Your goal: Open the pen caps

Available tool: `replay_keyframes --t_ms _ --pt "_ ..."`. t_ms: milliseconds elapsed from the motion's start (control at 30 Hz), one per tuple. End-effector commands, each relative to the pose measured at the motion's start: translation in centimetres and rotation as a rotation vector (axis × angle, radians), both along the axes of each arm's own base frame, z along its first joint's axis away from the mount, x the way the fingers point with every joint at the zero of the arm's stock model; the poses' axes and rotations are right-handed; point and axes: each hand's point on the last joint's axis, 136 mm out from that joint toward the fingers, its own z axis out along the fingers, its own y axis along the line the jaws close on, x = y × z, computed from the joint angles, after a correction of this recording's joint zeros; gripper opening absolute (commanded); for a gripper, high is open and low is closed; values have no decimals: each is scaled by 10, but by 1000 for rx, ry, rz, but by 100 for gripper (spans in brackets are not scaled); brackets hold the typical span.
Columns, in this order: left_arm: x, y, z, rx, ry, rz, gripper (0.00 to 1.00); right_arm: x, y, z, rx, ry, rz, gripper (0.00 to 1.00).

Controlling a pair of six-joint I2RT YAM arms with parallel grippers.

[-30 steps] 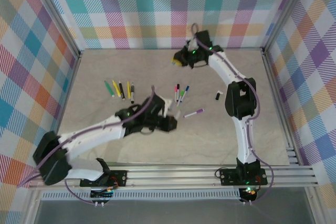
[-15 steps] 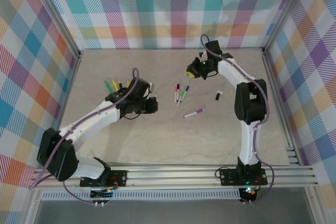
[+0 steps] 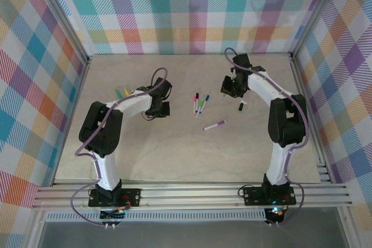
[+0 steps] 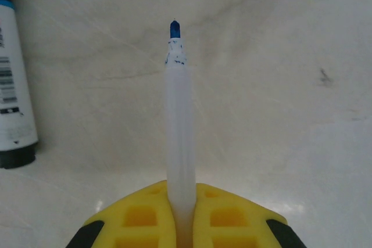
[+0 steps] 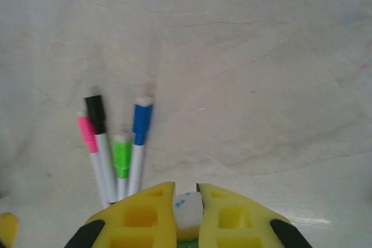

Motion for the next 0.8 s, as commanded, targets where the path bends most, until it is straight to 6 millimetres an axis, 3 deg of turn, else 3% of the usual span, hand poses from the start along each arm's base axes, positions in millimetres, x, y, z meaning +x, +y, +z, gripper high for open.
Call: replay_keyframes --t_ms 0,233,400,600,767 --pt "12 12 8 68 -10 1 0 -8 -16 -19 -104 34 13 0" --pt "26 31 2 198 16 1 1 -20 -34 -42 -199 80 -11 0" --pt "27 40 -1 226 31 17 8 -24 -41 -59 -238 121 -14 0" --pt "24 40 -2 219 39 22 16 -28 -52 -73 -302 160 -28 18" --pt "27 39 8 210 17 26 20 -30 -59 -76 -341 180 -43 25"
